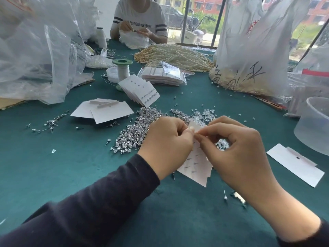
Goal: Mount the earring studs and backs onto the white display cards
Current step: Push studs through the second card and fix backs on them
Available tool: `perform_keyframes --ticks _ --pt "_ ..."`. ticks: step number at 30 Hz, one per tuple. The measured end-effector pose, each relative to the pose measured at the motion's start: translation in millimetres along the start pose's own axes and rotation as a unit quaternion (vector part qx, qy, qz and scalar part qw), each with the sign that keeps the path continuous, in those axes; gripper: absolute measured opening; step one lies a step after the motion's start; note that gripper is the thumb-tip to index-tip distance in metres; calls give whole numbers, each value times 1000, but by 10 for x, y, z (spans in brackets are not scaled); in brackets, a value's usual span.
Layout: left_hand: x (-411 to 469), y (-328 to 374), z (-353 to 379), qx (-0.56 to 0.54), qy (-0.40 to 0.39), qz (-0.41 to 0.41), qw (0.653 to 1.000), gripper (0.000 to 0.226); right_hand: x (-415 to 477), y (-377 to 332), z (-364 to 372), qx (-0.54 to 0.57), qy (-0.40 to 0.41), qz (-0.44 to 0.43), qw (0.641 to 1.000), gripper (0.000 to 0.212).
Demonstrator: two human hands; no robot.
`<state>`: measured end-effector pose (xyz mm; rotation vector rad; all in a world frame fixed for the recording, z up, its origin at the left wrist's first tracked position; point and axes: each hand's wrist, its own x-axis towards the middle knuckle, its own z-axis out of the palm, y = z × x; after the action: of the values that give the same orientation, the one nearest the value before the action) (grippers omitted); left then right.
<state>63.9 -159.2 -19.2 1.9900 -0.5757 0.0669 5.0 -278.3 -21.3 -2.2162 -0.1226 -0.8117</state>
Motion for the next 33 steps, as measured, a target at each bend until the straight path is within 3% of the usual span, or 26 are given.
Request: perform_keyframes --ticks 4,6,7,8,10,12,13,15,18,23,26,29,31,33 --pt "22 99 -102 -146 -49 -26 988 38 41 18 -48 87 12 16 996 13" --pt "42 139 -239 -235 -134 -60 961 42 78 18 -96 191 15 72 979 7" --pt "52 139 -326 -228 -155 -66 959 41 97 18 -115 262 12 118 958 3" --pt "70 113 -407 -174 -140 -61 973 35 107 39 -133 338 3 173 925 6" --pt "146 -21 -576 59 -26 -42 997 15 119 102 -156 488 -22 271 829 11" --pt "229 -179 -737 292 66 -60 952 10 140 116 -175 586 -44 326 740 31" --pt "266 -255 -791 356 67 -89 928 9 147 104 -173 617 -61 337 708 46" --pt "325 -383 -829 419 26 -147 896 16 139 87 -166 655 -79 340 670 58" --pt "382 -551 -788 430 -2 -180 884 32 128 87 -170 700 -72 340 624 57" --pt "428 -600 -798 457 19 -185 870 20 135 129 -177 725 -73 338 595 56" --pt "393 -475 -776 379 46 -124 916 11 135 132 -170 725 -80 341 593 55" --pt "312 -260 -659 52 -44 -98 993 15 120 141 -156 725 -93 350 586 53" --pt "249 -160 -597 -130 -112 -82 982 8 109 145 -139 725 -107 352 582 47" --pt "207 -105 -552 -197 -141 -56 969 3 103 155 -116 718 -119 354 587 46"
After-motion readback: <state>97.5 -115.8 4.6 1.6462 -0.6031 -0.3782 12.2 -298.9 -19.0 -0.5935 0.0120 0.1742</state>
